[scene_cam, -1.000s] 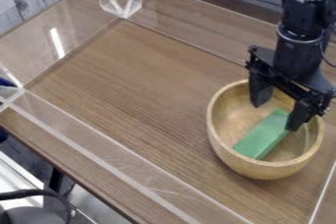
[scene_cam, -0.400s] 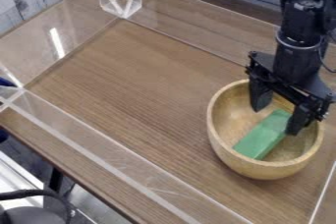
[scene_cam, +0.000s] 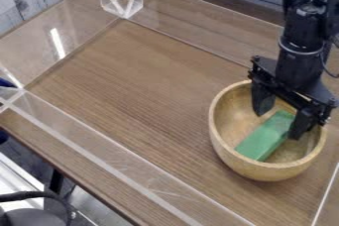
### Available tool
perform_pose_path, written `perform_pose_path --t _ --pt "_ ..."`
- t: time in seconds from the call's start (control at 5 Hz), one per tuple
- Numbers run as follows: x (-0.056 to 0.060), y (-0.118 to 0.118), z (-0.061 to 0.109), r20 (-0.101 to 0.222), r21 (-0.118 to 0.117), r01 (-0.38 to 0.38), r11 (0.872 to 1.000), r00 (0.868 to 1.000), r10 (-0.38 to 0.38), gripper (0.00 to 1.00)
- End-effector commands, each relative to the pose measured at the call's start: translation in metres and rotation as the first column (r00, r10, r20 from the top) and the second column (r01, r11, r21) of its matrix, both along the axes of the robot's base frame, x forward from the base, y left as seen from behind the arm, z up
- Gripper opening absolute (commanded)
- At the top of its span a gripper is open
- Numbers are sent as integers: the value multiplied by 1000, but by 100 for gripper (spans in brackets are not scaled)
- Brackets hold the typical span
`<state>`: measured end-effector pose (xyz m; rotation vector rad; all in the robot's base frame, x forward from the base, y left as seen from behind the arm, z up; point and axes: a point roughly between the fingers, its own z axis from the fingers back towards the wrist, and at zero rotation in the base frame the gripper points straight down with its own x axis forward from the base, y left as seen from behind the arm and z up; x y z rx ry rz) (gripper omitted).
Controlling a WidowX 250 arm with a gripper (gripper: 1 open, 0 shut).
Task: Remove the green block from inside the brown bowl and put it on the table
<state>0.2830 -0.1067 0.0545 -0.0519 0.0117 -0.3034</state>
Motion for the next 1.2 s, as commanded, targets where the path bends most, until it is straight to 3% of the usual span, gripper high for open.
perform_pose_path --t 0.0,0.4,0.6,1.0 --pt "8 -2 13 53 -21 -3 1000 999 4 100" --pt "10 -2 0 31 -16 -2 1000 1000 3 100" --pt "10 -1 -4 26 -14 -8 1000 1000 8 0" --pt "9 1 0 27 -21 -9 1000 1000 10 0"
